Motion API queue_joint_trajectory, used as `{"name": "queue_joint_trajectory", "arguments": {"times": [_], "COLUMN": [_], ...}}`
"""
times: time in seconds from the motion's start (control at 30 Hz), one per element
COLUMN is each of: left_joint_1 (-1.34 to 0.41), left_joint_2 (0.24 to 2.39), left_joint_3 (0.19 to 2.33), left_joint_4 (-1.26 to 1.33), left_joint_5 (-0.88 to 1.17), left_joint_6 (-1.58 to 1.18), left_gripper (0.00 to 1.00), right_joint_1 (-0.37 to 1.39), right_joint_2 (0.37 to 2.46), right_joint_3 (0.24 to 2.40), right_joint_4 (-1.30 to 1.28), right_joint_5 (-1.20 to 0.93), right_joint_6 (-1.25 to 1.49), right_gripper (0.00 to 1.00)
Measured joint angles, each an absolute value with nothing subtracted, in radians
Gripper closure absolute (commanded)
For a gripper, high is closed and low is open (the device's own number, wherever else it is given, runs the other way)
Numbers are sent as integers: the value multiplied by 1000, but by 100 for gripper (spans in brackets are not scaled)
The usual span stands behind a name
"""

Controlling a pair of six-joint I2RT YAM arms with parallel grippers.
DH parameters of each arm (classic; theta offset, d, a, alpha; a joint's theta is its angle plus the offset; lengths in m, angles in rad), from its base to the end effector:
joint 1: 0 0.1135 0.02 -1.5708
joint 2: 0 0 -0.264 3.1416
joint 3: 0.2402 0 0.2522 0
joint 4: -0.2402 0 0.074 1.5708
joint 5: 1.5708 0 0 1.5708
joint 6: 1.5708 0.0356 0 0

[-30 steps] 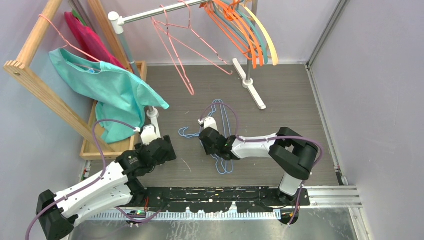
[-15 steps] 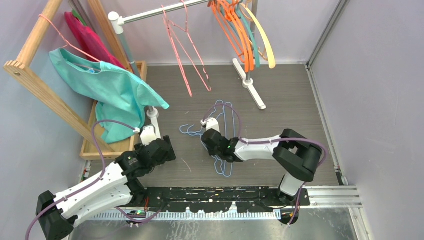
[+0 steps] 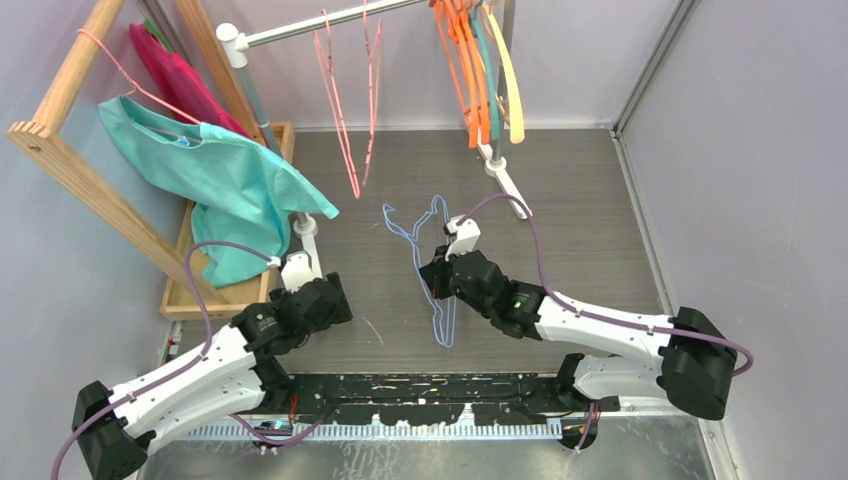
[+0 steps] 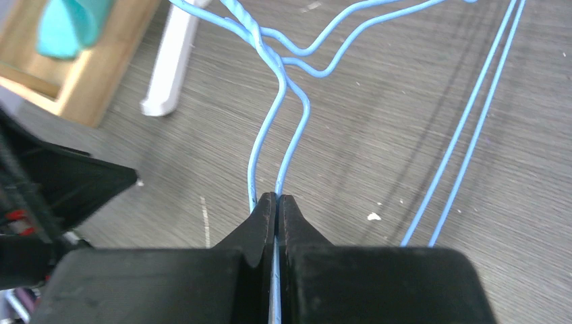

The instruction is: Organize the hangers

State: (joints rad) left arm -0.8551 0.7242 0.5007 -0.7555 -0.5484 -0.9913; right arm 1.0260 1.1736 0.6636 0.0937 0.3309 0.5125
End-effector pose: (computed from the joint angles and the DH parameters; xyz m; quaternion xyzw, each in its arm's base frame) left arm 0.1010 -0.0879 0.2060 -0.1414 0.9133 -0.0676 0.3759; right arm 0.1443 0.2159 0.2462 -0.1229 0.8223 0.2753 0.4827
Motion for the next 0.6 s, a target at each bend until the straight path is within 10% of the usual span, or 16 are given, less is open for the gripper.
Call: {"name": "queue_joint_trajectory", "arguments": {"times": [0.13,0.4,0.6], "left_joint_1": [-855,-855,-855], "left_joint_2": [743,747,739], "left_joint_3": [500,495,488], "left_joint_4": [-745,-735,-735], "left_joint_5": [-540,-526,-526], "left_joint_6": [-995,-1004,-1006], "left_gripper": [2,2,2], "right_joint_1": [1025,1024,1024], "right_joint_2": [1174,1338,1361], "right_joint_3": [640,629,633], "right_joint_4": [133,134,104], "right_joint_5": [311,281,292], "right_joint_6": [529,549,548], "right_gripper": [98,53,55]}}
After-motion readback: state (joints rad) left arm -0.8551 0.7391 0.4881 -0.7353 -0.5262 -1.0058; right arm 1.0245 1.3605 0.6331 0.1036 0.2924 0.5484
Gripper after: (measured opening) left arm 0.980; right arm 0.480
